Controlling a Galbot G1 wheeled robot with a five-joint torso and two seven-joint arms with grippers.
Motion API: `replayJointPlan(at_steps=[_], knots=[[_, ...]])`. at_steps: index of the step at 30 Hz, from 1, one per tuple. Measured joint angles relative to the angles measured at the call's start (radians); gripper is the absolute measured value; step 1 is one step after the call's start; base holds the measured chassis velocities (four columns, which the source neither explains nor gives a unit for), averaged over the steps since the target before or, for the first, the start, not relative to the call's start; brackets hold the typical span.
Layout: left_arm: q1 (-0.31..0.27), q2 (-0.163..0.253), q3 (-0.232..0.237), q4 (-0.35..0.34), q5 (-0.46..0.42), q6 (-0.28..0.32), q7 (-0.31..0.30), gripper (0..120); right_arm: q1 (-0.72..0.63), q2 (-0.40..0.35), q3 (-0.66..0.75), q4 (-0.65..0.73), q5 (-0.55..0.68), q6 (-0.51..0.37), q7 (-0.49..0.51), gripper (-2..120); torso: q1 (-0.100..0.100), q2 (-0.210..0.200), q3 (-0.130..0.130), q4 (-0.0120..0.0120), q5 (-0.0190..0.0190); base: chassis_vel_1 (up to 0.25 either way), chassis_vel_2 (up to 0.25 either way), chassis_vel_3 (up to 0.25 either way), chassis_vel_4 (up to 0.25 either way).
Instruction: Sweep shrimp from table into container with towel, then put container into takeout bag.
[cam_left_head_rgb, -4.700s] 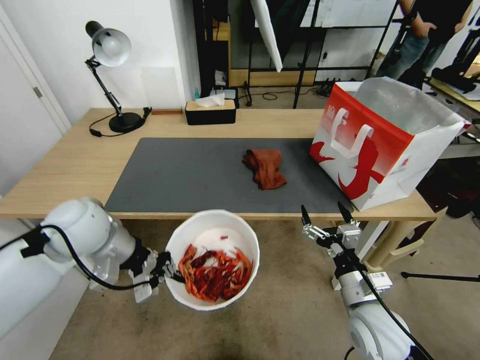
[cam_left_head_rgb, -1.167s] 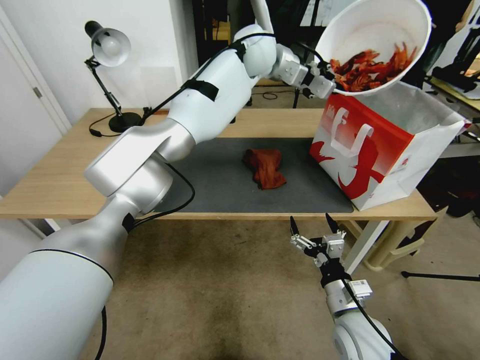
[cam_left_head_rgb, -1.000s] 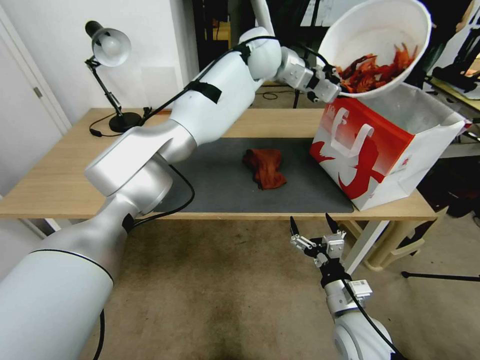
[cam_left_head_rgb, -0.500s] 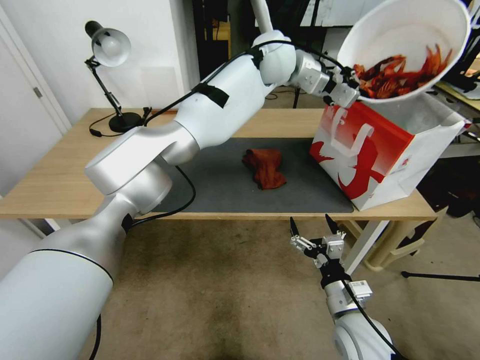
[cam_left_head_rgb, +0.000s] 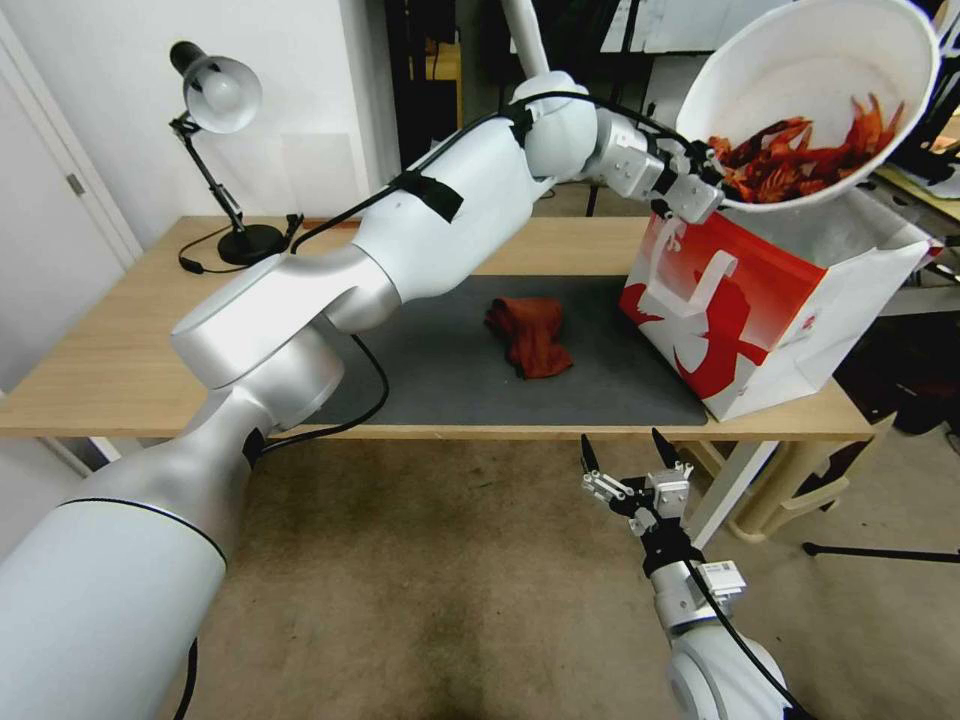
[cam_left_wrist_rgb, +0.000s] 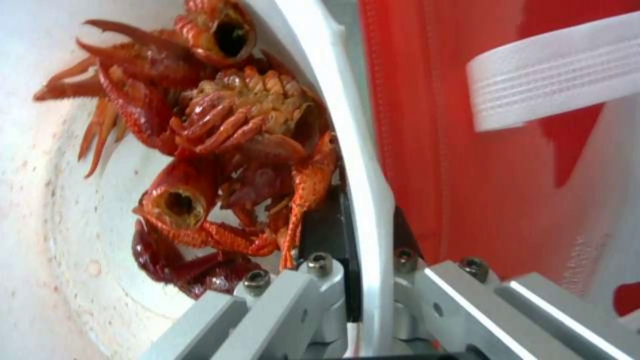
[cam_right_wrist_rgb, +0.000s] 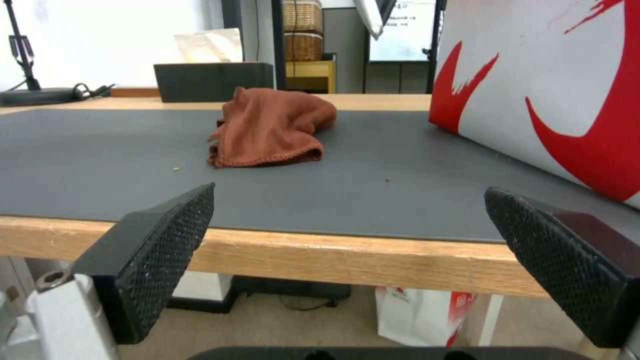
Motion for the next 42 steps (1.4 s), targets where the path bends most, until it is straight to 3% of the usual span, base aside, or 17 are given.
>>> replayJointPlan(at_steps=[5,11,15,18,31,38,42], knots=[[0.005,0.000,0.007,-0.010,0.016,-0.007,-0.002,0,0.001,0.002,-0.001,0.000,0.000,0.000,0.000,100,0.000,0.000,0.000,0.0000,0.0000,0.000,0.000,0.000,0.000],[-0.001,0.000,0.010,-0.018,0.046,-0.008,-0.036,28,0.005,0.002,-0.001,-0.004,0.000,-0.001,0.000,100,0.000,0.000,0.000,0.0000,0.0001,0.000,0.000,0.000,0.000],[-0.004,0.000,0.010,-0.020,0.046,-0.008,-0.049,38,0.008,0.001,-0.002,-0.007,0.001,-0.002,0.001,100,0.000,0.000,0.000,0.0000,0.0000,0.000,0.000,0.000,0.000],[-0.007,0.000,0.010,-0.019,0.046,-0.008,-0.059,51,0.013,0.002,-0.005,-0.009,0.002,-0.003,0.001,100,0.000,0.000,0.000,0.0000,0.0000,0.000,0.000,0.000,0.000],[0.002,0.000,-0.011,0.002,0.061,0.017,-0.059,97,0.005,0.002,-0.012,-0.013,0.003,-0.002,-0.003,100,0.000,0.000,0.000,-0.0001,0.0000,0.000,0.000,0.000,0.000],[-0.002,0.000,-0.044,0.020,0.038,0.025,-0.091,100,0.008,-0.001,-0.014,-0.010,0.005,-0.005,-0.004,100,0.000,0.000,0.000,0.0001,0.0000,0.000,0.000,0.000,0.000],[-0.007,0.000,-0.045,0.028,-0.019,0.054,-0.131,100,0.009,-0.002,-0.011,-0.010,0.006,-0.006,-0.004,100,0.000,0.000,0.000,0.0002,0.0000,0.000,0.000,0.000,0.000]])
